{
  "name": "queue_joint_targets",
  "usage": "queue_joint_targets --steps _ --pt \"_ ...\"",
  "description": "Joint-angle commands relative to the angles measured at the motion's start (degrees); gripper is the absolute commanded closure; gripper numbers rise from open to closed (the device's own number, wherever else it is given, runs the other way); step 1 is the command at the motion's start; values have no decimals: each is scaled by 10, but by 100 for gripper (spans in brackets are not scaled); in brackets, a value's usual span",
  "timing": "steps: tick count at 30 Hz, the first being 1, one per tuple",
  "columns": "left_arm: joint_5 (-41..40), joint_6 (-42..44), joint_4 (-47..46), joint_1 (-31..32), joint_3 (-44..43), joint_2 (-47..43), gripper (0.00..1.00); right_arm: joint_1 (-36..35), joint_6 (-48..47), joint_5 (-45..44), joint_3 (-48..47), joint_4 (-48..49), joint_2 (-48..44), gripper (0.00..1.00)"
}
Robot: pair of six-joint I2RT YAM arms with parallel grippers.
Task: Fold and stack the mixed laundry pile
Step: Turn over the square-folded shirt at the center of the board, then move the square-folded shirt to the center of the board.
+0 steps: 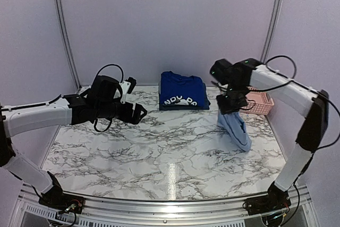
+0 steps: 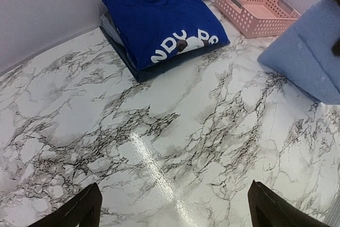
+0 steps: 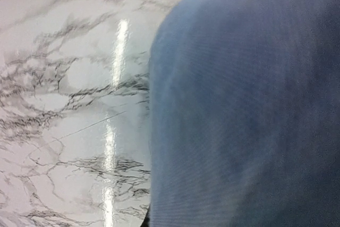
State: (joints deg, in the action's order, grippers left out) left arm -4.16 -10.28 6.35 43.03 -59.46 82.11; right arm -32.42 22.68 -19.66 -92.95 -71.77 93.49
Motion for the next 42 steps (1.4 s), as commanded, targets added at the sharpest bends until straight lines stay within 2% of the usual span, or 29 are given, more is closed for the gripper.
queue_joint_targets --steps 1,6,9,11,13,14,15,18,21,25,27,31,35,40,42 --pt "11 -23 24 -29 18 -32 1 -100 13 28 -70 7 141 100" --pt "46 -58 22 -69 41 -46 1 -189 39 142 -184 60 309 98" --pt "80 -82 22 -95 50 -49 1 -215 50 244 -277 102 376 69" --pt "89 -100 21 -112 58 -53 1 -221 56 314 -326 146 387 51" --pt "106 -115 22 -126 61 -54 1 -218 62 371 -326 204 359 32" --pt "118 -120 23 -133 64 -56 1 -213 63 389 -303 233 334 25" --pt "129 -122 22 -134 65 -57 1 -204 62 405 -270 259 301 22" --pt "185 -121 19 -127 64 -48 1 -161 74 440 -105 351 181 21" --pt "216 -95 17 -90 53 -29 1 -99 91 462 97 451 53 27" --pt "232 -83 18 -34 14 30 1 -45 64 459 241 482 -4 35" --pt "247 -89 18 -20 -6 75 4 -43 48 458 271 484 0 39" --pt "281 -94 20 -4 -42 165 23 -56 53 484 329 529 31 49" --pt "283 -89 41 -6 -58 221 42 -107 67 494 347 549 66 51" --pt "272 -95 61 -43 -30 221 57 -192 98 536 313 569 91 52" --pt "283 -92 61 -68 -14 202 58 -199 102 543 306 567 67 51"
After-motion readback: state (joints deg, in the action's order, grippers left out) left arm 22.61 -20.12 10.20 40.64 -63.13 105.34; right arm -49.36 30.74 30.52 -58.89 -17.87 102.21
